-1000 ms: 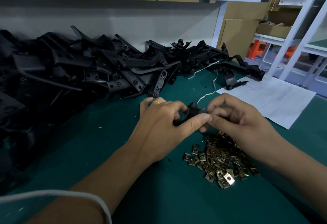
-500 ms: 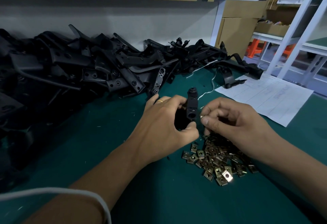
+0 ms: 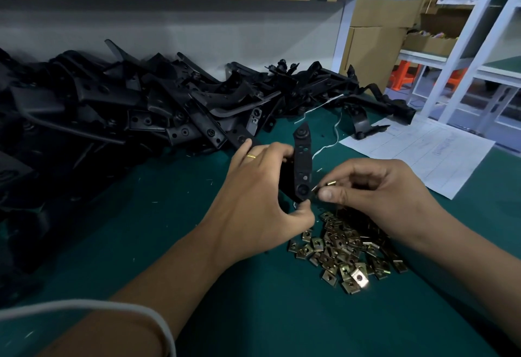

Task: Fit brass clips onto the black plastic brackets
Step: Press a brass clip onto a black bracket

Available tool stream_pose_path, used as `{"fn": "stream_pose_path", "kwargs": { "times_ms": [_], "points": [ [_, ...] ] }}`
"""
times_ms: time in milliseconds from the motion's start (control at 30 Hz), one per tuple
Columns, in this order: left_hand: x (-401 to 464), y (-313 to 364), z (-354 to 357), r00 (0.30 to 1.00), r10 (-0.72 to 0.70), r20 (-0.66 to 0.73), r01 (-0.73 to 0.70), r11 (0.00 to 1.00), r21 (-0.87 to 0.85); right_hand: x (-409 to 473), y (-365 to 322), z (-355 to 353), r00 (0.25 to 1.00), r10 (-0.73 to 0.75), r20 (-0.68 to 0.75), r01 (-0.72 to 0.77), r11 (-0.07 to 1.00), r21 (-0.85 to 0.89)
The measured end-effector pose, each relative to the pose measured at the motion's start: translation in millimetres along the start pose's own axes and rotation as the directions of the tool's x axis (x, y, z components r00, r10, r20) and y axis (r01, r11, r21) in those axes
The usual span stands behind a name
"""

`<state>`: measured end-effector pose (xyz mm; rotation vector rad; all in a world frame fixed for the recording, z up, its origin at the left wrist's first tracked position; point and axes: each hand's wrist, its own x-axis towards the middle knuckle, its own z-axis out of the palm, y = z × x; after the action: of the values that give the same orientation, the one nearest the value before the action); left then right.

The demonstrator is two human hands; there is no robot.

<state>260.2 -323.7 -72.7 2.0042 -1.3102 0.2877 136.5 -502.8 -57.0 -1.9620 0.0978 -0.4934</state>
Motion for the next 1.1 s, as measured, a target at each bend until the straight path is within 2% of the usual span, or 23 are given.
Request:
{"fn": "stream_pose_path", "kwargs": {
  "times_ms": [100,267,567,933,1100],
  "points": [
    [0.3,-1.6,2.3,1.0,0.004,-0.005,-0.004,0.999,0.043,-0.4,0.1,-0.8,0.998,0.017,-0.056,-0.011,0.994,0.111],
    [0.7,-2.2,3.5,1.0,0.03,0.009,-0.03,0.995,0.093,0.9,0.2,-0.4,0.991,0.036,-0.128,-0.02,0.991,0.131],
    [1.1,1.2,3.0,0.998,0.057,0.001,-0.056,0.985,0.16,2.8,-2.5,3.1,0.98,0.158,-0.124,-0.082,0.878,0.472],
    [1.2,4.0,2.3,0.991,0.114,0.071,-0.124,0.979,0.162,-0.6,-11.6,5.6,0.964,0.178,-0.198,-0.083,0.908,0.411],
    [1.5,4.5,2.8,0.988,0.143,0.053,-0.15,0.974,0.17,-2.4,-13.1,8.1,0.957,0.186,-0.222,-0.089,0.919,0.384]
  ]
}}
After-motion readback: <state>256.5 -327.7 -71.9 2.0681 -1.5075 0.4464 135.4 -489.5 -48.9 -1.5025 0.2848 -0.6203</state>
